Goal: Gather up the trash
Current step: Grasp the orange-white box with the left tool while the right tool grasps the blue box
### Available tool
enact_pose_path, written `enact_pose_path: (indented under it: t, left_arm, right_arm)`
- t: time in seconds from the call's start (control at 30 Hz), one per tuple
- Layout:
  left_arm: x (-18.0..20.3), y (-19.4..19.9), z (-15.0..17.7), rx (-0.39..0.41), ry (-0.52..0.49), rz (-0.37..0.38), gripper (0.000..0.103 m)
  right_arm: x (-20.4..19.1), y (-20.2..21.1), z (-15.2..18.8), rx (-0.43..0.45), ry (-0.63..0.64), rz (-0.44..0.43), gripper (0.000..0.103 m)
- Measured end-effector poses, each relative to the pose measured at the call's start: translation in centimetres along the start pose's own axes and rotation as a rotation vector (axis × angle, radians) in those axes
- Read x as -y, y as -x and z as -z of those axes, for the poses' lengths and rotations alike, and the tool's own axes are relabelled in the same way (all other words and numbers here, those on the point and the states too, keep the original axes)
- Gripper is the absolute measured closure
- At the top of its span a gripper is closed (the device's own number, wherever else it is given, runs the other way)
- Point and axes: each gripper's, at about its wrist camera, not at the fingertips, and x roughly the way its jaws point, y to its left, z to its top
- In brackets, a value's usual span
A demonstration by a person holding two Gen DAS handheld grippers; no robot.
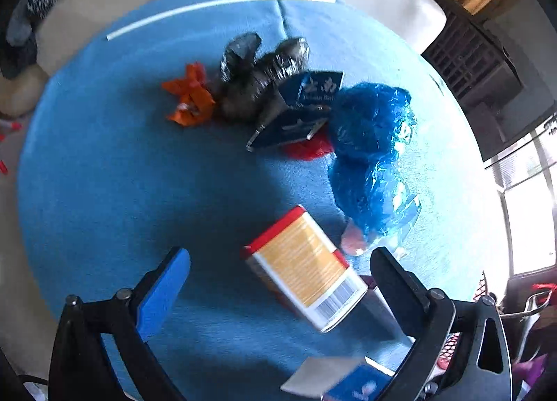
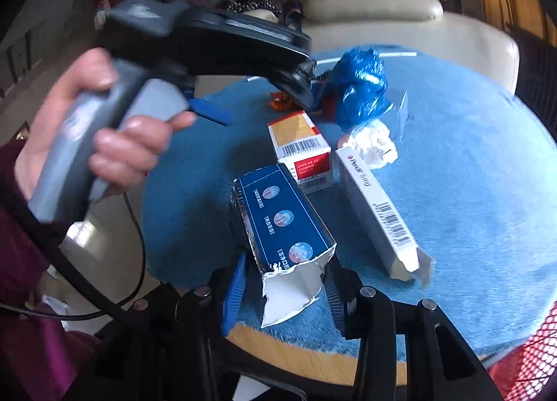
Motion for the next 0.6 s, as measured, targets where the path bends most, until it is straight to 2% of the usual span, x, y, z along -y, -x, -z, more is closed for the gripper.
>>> enact_pose_path:
  t: [0.17,0.27,0.33,0.6]
  left_arm:
    - [0.4,-2.3,-0.3,-0.071,0.049,0.016,0.031]
    - [0.6,-2.6,-0.1,-0.056,0.064,0.019,0.033]
    - [0.5,-2.8,0.1,-0.043,0.070,0.013,0.039]
    - [-0.3,-2.1,0.7,0.015,0.059,0.007,0.050]
  right_arm:
    - [0.1,2.2,0.9,0.035,0.011,0.039,0.058]
    - [1.2,4.0,1.4,0.061,-0.010,0.057,0.058]
    - [2.2,5.0,1.6,0.072,-0.032,0.067,0.058]
    - [6.1,8.5,2.4,0.161,-0.166,0.105,0.058]
